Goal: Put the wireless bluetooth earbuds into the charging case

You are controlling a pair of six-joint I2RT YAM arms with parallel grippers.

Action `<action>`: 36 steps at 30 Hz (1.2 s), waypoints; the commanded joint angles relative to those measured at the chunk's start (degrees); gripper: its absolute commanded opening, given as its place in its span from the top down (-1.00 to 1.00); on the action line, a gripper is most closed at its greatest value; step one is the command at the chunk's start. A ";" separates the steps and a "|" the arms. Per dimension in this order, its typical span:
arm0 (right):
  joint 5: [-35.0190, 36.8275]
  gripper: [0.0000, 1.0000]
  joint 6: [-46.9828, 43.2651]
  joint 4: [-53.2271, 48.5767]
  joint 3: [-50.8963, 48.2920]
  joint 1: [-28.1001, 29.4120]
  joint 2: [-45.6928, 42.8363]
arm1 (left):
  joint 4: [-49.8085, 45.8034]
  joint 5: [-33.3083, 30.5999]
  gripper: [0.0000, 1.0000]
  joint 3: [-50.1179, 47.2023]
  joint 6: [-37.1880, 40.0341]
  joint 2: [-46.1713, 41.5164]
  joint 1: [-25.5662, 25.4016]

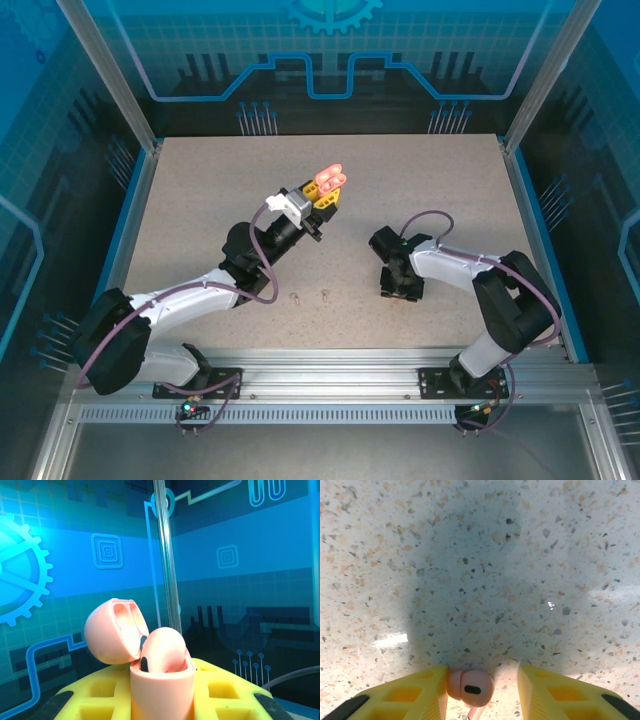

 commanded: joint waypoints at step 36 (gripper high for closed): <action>-1.53 0.53 -9.53 4.12 -1.91 -1.54 -4.98 | 1.03 0.95 1.00 1.15 -2.20 -1.18 0.32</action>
